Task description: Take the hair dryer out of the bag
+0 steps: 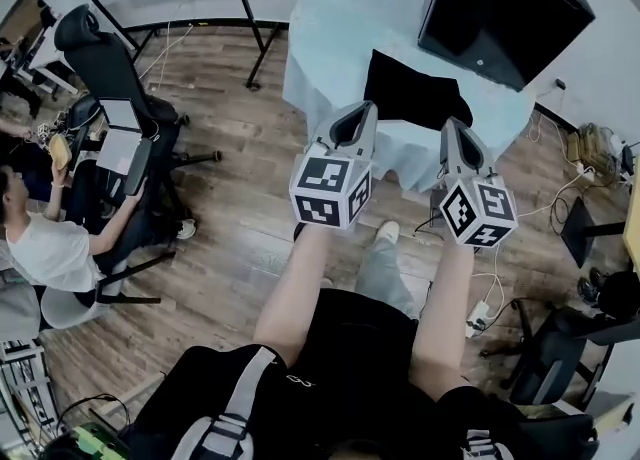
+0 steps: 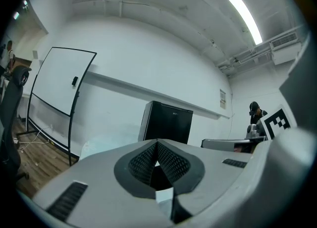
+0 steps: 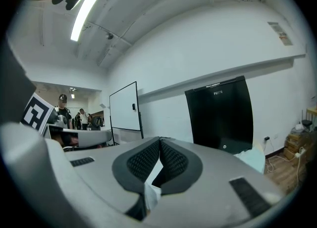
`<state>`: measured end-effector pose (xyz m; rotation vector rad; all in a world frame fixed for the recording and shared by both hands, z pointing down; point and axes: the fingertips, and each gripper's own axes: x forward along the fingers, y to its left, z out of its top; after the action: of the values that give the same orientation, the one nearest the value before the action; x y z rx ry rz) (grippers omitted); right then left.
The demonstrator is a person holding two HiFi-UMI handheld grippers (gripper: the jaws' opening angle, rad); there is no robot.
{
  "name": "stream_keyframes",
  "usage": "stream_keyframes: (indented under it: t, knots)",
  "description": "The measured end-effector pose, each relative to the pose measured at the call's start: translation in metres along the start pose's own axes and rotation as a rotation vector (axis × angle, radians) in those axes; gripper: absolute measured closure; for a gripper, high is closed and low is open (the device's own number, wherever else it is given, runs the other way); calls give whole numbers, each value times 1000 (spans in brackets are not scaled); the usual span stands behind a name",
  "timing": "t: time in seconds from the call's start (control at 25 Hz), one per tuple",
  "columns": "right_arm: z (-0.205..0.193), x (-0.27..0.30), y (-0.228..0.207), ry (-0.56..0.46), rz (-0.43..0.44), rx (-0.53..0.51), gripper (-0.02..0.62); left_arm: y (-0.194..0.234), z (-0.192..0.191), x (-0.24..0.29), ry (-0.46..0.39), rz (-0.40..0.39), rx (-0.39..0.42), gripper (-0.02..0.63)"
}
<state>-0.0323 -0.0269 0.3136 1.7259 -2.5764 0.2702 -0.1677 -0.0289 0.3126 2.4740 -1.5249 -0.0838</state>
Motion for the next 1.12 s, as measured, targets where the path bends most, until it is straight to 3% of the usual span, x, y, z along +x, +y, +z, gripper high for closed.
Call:
stream_keyframes:
  t: [0.4,0.76,0.92,1.0,1.12]
  knots:
    - [-25,41,-120,55,-58,119,595,-27,-46,110,142,-32,26,601]
    - [19,63,-202,-17,-47,124,595,-50,-25,190,147,-27,103,601]
    - [42,61,-239,-70,-58,126,595,-73,-17,220,142,-63,143,601]
    - [49,62,-247,-86,-55,124,595,-85,-15,228,151,-91,176,533]
    - [51,69,-248,-100,-40,140,595,-92,-19,231,179,-120,236,522]
